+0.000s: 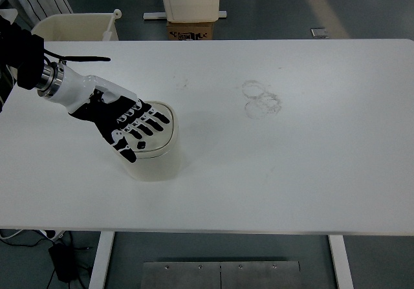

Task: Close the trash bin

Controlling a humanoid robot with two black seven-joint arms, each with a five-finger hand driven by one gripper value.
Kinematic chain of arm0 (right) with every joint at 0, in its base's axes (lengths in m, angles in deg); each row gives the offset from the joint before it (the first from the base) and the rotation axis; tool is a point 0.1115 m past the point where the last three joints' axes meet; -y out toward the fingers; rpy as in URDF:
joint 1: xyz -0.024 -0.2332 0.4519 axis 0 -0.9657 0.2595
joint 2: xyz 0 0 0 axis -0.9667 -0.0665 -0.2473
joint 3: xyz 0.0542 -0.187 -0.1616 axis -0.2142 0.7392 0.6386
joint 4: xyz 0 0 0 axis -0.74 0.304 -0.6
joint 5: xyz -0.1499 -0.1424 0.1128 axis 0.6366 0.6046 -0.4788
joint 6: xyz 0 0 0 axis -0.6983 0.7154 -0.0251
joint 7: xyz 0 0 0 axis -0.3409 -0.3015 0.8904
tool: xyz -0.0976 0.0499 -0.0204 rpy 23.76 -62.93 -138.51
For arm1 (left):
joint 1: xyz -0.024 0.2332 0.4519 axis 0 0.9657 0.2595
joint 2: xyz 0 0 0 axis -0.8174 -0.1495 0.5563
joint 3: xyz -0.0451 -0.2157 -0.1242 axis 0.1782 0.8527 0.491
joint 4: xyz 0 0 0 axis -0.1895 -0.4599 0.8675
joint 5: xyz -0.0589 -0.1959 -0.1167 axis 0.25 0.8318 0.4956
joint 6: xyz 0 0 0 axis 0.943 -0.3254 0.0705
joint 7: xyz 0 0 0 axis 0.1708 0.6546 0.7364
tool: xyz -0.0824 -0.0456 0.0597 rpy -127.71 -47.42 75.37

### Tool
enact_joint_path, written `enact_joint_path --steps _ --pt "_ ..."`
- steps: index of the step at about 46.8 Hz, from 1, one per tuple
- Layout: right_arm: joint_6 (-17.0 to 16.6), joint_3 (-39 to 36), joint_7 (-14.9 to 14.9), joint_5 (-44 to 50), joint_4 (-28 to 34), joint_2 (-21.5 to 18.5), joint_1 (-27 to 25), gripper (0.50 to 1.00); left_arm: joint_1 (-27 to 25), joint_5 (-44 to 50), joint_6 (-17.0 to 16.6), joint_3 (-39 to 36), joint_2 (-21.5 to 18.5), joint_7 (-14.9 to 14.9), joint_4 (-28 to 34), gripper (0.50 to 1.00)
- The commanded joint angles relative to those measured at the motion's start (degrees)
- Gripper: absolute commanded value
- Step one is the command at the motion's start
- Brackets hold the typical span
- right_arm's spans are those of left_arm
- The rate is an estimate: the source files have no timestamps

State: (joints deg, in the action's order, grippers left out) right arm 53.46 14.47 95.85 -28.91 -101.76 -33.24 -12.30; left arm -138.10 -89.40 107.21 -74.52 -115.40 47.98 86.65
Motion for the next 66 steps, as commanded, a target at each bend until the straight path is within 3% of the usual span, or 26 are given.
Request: enact_joint_path --steps 1,31,41,55,66 --pt "0.0 0.0 0.0 0.0 0.0 0.0 0.0 0.991 0.0 0.0 0.0 0.0 -0.1 0.0 0.0 1.0" --pt "0.0 0.0 0.0 0.0 0.0 0.0 0.0 0.991 -0.2 0.6 0.0 0.0 -1.0 -0.1 -0.2 1.0" --pt "0.0 0.0 0.0 0.0 0.0 0.0 0.0 0.991 -3.2 1.9 0.0 0.6 -1.1 -0.1 -1.1 1.0" --pt "0.0 0.0 0.1 0.0 0.0 0.0 0.0 0.991 -4.7 3.2 0.0 5.9 -0.7 -0.3 -6.6 1.0" --pt "0.0 0.0 0.1 0.0 0.0 0.0 -0.1 0.991 -3.5 7.3 0.0 9.4 0.1 -0.5 -14.8 1.0"
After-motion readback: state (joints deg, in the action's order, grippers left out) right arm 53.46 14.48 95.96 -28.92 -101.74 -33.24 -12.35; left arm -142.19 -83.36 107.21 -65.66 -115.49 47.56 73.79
